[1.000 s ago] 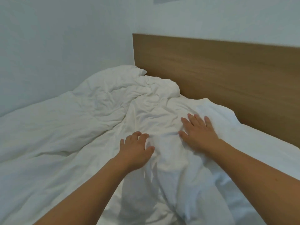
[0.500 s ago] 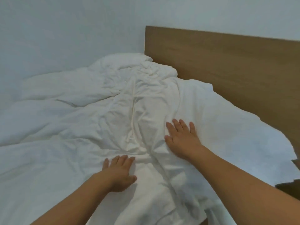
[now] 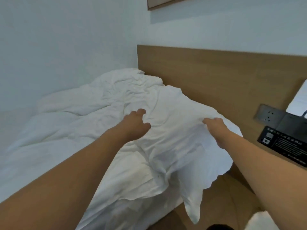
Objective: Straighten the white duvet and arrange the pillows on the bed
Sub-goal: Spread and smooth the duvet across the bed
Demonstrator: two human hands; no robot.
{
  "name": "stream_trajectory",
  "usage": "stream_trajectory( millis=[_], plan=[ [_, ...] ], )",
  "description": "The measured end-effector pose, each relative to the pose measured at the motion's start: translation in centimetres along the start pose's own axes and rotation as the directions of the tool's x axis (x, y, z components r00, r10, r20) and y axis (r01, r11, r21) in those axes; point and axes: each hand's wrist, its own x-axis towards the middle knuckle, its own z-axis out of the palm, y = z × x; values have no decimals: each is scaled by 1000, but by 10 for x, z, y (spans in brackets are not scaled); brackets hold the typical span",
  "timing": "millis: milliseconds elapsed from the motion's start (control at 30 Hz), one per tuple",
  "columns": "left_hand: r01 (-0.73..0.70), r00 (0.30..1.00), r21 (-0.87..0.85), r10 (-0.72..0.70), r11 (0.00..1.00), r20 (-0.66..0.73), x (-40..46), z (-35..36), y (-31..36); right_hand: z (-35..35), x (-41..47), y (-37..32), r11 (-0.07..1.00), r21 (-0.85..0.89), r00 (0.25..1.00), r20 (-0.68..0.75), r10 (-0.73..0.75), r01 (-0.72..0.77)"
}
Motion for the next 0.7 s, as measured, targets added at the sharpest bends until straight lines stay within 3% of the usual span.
stream_trajectory(
  millis=[33, 100, 167, 233, 333, 500, 700],
  plan=[
    [-23, 999, -30, 24, 999, 42, -6, 12, 10, -3, 1, 9, 985, 129, 993, 59, 106, -113],
    [-87, 980, 82, 71, 993, 185, -17, 41, 23, -7, 2, 24, 950, 171, 954, 199, 225, -260],
    [-188, 955, 263, 113, 946, 274, -14, 64, 32, -11, 14, 27, 936, 228, 950, 219, 221, -270],
    [-209, 953, 302, 123, 930, 278, -3, 80, 42, -10, 29, 23, 908, 344, 967, 166, 192, -239],
    [-134, 971, 212, 86, 968, 224, 11, 112, 55, -3, 43, 18, 870, 440, 972, 166, 165, -223],
    [-25, 990, 191, -2, 981, 140, 22, 145, 47, 14, 46, 9, 899, 383, 958, 265, 111, -211],
    [79, 991, 124, -65, 989, -114, 45, 125, 39, -12, 53, -79, 793, 609, 992, 82, -100, 29]
  ],
)
